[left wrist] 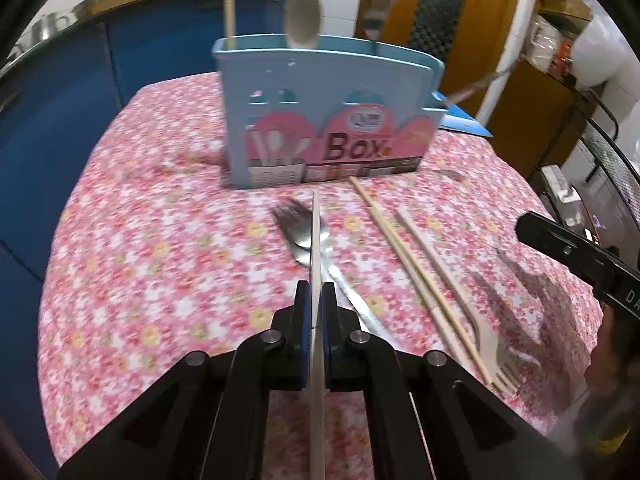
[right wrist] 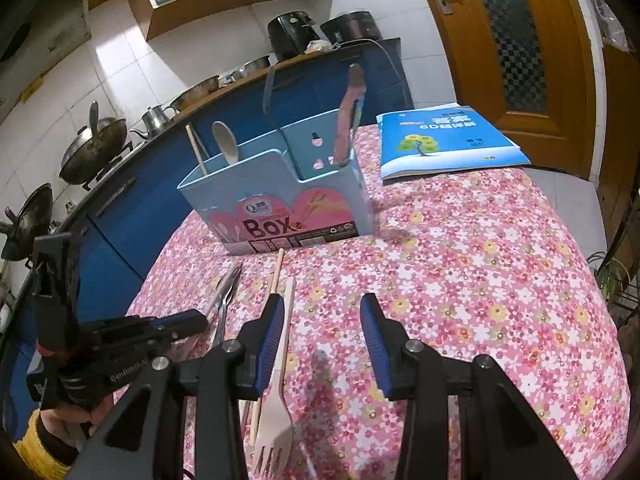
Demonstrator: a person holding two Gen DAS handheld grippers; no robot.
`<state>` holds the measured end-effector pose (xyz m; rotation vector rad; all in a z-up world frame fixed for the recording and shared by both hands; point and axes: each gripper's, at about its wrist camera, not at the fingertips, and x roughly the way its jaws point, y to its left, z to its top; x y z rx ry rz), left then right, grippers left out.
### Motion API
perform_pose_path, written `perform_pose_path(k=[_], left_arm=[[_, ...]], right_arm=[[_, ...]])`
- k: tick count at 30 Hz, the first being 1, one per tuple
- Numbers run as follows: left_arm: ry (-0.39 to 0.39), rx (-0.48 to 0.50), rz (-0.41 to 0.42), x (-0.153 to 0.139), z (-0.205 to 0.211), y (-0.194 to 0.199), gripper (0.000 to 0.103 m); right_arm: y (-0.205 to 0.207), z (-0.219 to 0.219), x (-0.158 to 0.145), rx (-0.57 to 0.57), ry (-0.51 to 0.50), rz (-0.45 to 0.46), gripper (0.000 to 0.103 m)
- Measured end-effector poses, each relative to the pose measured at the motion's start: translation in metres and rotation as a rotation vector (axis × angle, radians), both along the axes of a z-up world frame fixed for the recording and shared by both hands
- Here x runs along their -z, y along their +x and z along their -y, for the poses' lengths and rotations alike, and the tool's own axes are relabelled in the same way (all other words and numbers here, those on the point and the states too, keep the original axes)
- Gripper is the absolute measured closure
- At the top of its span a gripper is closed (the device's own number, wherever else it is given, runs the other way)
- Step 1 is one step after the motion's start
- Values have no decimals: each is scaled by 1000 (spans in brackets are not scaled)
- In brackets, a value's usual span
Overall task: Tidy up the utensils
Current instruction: 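Grasp a wooden chopstick with the left tool while the right tool grasps a beige fork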
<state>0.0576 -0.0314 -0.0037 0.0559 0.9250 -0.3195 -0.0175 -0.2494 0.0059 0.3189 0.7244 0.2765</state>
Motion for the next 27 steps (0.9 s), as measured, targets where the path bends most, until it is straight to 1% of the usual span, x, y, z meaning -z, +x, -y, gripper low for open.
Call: perform_pose_path(k=[5, 9, 15, 18, 25, 27], left_arm=[[33, -49, -23, 1, -19, -3, 100], [40, -58, -60, 6, -27, -3, 100], [96, -31, -94, 10, -20, 1, 100], [121, -5, -118, 10, -16, 6, 99], [147, 38, -205, 9, -14, 22, 97], [156, 51, -219, 9, -12, 26, 96]], right_arm=[[1, -10, -2, -30, -44, -11, 60], [3, -16, 0, -60, -82, -43, 60], [8, -23, 2, -109, -110, -104, 60], [13, -28, 1, -152, -122, -137, 60], [33, -45, 2, -224, -216, -235, 60], [39, -50, 4, -237, -230, -263, 63]])
